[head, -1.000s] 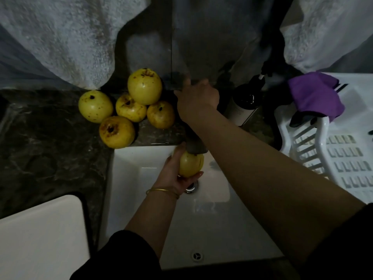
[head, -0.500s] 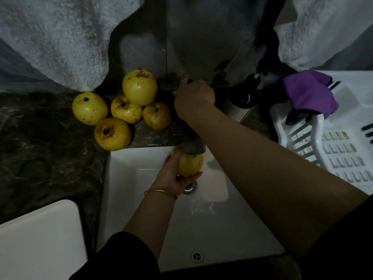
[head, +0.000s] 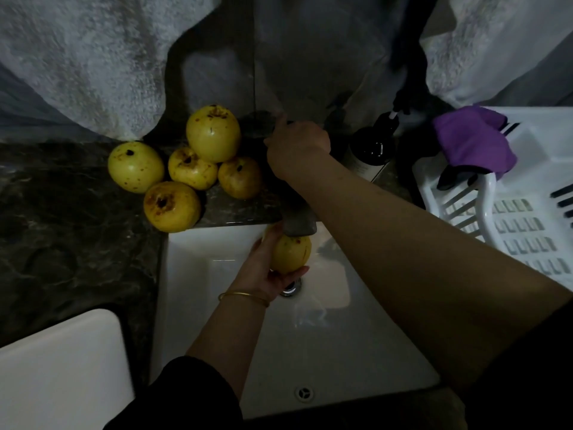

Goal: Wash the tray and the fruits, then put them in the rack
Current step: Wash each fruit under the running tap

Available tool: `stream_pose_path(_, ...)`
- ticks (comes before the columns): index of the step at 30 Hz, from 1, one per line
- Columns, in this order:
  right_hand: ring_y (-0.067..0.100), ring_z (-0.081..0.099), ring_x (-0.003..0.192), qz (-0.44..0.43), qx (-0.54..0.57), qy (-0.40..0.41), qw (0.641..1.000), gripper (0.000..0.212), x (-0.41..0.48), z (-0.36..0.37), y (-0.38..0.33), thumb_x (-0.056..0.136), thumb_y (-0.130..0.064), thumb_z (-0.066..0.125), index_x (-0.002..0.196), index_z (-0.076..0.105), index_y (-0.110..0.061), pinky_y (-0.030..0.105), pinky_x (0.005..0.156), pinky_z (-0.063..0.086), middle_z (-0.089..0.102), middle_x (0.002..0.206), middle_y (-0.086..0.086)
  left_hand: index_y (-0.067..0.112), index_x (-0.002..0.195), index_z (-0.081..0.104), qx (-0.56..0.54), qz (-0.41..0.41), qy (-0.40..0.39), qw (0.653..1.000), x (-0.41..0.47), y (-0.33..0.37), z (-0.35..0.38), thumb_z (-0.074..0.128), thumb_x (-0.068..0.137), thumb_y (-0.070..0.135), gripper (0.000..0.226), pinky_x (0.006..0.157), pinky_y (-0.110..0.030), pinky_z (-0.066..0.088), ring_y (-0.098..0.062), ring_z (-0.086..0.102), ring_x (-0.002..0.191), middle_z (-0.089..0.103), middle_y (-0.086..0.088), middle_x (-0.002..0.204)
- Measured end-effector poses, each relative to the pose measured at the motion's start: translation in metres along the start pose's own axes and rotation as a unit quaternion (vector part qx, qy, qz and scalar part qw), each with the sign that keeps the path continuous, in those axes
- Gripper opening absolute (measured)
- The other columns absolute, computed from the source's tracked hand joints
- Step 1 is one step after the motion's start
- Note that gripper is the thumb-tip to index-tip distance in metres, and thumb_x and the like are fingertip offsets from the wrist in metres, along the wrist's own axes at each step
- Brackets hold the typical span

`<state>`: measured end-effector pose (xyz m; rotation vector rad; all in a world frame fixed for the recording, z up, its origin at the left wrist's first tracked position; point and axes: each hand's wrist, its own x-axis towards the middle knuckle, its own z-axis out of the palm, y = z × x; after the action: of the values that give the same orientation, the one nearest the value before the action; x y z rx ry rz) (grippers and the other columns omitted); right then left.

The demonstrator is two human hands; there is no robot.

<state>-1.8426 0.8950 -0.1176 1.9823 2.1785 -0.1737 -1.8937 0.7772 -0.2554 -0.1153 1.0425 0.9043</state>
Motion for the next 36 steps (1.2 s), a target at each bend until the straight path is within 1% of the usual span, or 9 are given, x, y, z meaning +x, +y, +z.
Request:
stream_pose_path(5, 0.031, 0.041, 0.130, 0.007, 0.012, 0.007, 1.000, 0.054, 0.001, 0.001, 0.000, 0.104, -0.033, 0.030, 0.150, 0.017, -0.008, 0.036, 0.093, 0.040, 0.040, 0.145, 0.016, 0.031, 0.125, 0.058, 0.000, -0.011, -0.002, 1.000, 0.003, 0.000, -0.002, 0.092, 0.042, 0.041, 0.090, 0.065, -0.045, 0.055, -0.041, 0.052, 0.115, 0.048, -0.011, 0.137)
stream_pose_path(9, 0.029, 0.045, 0.125, 0.006, -0.006, 0.009, 1.000, 0.052, 0.000, 0.001, -0.001, 0.104, -0.032, 0.030, 0.149, 0.020, -0.007, 0.033, 0.080, 0.038, 0.043, 0.141, 0.015, 0.029, 0.125, 0.057, 0.003, -0.004, -0.001, 1.000, 0.001, 0.001, -0.003, 0.080, 0.051, 0.040, 0.078, 0.060, -0.043, 0.056, -0.041, 0.052, 0.114, 0.049, -0.012, 0.135)
stream_pose_path(13, 0.029, 0.044, 0.127, 0.004, -0.019, 0.014, 1.000, 0.050, -0.001, 0.001, -0.002, 0.105, -0.031, 0.028, 0.148, 0.022, -0.008, 0.035, 0.092, 0.040, 0.043, 0.142, 0.014, 0.029, 0.126, 0.057, 0.006, -0.001, -0.004, 1.000, 0.001, 0.001, -0.003, 0.080, 0.053, 0.040, 0.077, 0.061, -0.043, 0.056, -0.040, 0.053, 0.113, 0.049, -0.013, 0.135)
stream_pose_path(18, 0.028, 0.044, 0.127, -0.006, -0.027, 0.018, 0.999, 0.046, -0.002, -0.004, -0.001, 0.104, -0.031, 0.030, 0.144, 0.032, -0.008, 0.035, 0.094, 0.040, 0.044, 0.142, 0.013, 0.027, 0.126, 0.056, 0.010, -0.008, 0.010, 1.000, -0.002, 0.004, 0.000, 0.076, 0.067, 0.038, 0.064, 0.057, -0.043, 0.057, -0.040, 0.053, 0.112, 0.049, -0.013, 0.134)
stream_pose_path(23, 0.027, 0.047, 0.124, -0.015, -0.032, 0.022, 0.999, 0.046, 0.002, -0.002, 0.001, 0.104, -0.034, 0.030, 0.143, 0.033, -0.010, 0.031, 0.077, 0.034, 0.046, 0.140, 0.013, 0.026, 0.128, 0.055, 0.009, -0.012, 0.009, 1.000, -0.003, 0.005, 0.002, 0.078, 0.056, 0.040, 0.077, 0.056, -0.041, 0.056, -0.039, 0.053, 0.112, 0.049, -0.013, 0.135)
stream_pose_path(27, 0.032, 0.039, 0.132, -0.018, 0.049, -0.005, 0.999, 0.066, 0.001, -0.005, 0.007, 0.097, -0.059, 0.026, 0.148, 0.026, -0.017, 0.036, 0.095, 0.037, 0.037, 0.148, 0.012, 0.025, 0.129, 0.054, 0.011, -0.008, 0.005, 1.000, -0.001, 0.004, 0.001, 0.077, 0.058, 0.040, 0.076, 0.056, -0.041, 0.057, -0.039, 0.054, 0.112, 0.048, -0.013, 0.135)
stream_pose_path(30, 0.035, 0.043, 0.128, 0.000, 0.264, -0.038, 0.964, 0.073, -0.002, -0.005, 0.022, 0.093, -0.067, 0.017, 0.148, 0.028, -0.021, 0.042, 0.102, 0.039, 0.039, 0.147, 0.014, 0.025, 0.130, 0.054, -0.001, -0.006, -0.015, 1.000, 0.001, 0.004, 0.000, 0.075, 0.054, 0.039, 0.080, 0.058, -0.043, 0.058, -0.038, 0.054, 0.112, 0.050, -0.013, 0.135)
stream_pose_path(33, 0.027, 0.054, 0.109, 0.074, 0.427, 0.094, 0.896, 0.054, -0.021, 0.019, 0.043, 0.102, -0.047, 0.021, 0.124, 0.055, -0.010, 0.029, 0.080, 0.036, 0.059, 0.120, 0.012, 0.024, 0.130, 0.054, -0.006, 0.001, -0.020, 1.000, 0.004, 0.005, -0.001, 0.071, 0.070, 0.038, 0.065, 0.061, -0.044, 0.058, -0.035, 0.058, 0.106, 0.055, -0.013, 0.131)
stream_pose_path(36, 0.020, 0.055, 0.077, 0.173, 0.491, 0.180, 0.835, 0.036, -0.053, 0.066, 0.053, 0.103, -0.029, 0.034, 0.089, 0.061, -0.009, 0.027, 0.068, 0.033, 0.057, 0.081, 0.006, 0.025, 0.131, 0.053, 0.009, 0.017, -0.043, 0.999, 0.009, 0.001, -0.006, 0.067, 0.070, 0.038, 0.064, 0.068, -0.045, 0.057, -0.033, 0.060, 0.105, 0.058, -0.012, 0.129)
